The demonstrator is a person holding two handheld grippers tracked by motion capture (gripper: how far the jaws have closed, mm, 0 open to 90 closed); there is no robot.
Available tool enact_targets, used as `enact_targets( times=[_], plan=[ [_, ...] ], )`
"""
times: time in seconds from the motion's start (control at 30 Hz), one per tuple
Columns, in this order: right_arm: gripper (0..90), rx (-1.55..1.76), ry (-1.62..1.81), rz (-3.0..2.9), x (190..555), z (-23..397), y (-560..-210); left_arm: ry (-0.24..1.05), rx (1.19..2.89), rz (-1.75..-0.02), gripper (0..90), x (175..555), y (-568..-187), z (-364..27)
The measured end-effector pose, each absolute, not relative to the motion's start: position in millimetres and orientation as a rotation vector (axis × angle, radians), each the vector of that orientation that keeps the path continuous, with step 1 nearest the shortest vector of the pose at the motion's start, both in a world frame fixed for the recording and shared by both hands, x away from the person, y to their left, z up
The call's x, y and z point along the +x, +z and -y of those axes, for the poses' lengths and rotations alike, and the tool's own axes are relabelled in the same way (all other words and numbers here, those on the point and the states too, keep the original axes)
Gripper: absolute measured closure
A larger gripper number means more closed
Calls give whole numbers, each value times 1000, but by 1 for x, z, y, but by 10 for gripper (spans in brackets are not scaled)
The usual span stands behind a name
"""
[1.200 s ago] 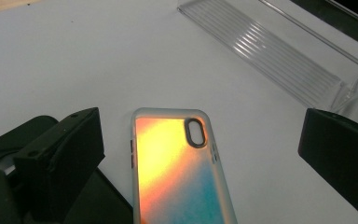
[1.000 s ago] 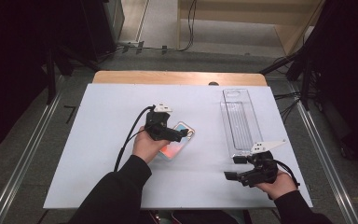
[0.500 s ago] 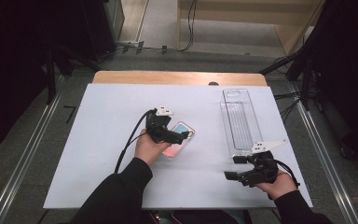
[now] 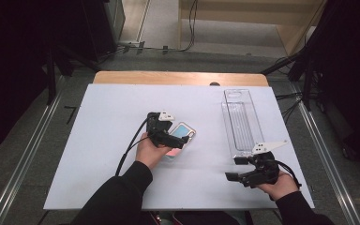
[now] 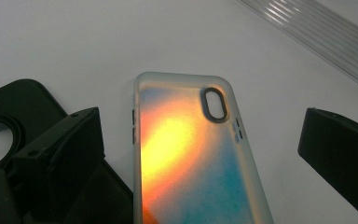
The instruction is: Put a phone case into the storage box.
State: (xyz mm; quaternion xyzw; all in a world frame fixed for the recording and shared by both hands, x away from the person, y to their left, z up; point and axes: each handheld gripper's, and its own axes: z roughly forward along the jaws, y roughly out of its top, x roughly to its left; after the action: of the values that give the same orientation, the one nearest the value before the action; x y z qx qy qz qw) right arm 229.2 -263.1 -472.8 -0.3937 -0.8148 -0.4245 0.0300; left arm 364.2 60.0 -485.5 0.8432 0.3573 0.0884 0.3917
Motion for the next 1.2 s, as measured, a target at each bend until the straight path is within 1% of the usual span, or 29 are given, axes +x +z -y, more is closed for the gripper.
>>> enact_targets(
  times=[0.2,0.43,0.9,1.1,1.2],
  plan=[
    [167,-1218,-1304,2511,229,263,-473,221,2146,-933,6,363,-495,-60],
    [167,-1217,-1302,2512,229,263,-473,234,2184,-913,6,360,-502,-55],
    [167,-1219,-1299,2516,229,263,-473,335,2262,-853,7,352,-510,-43],
    [167,-1219,-1296,2520,229,263,-473,369,2290,-845,39,349,-514,-37],
    [167,-1219,-1297,2521,229,262,-473,371,2276,-860,53,349,-514,-38]
  ],
)
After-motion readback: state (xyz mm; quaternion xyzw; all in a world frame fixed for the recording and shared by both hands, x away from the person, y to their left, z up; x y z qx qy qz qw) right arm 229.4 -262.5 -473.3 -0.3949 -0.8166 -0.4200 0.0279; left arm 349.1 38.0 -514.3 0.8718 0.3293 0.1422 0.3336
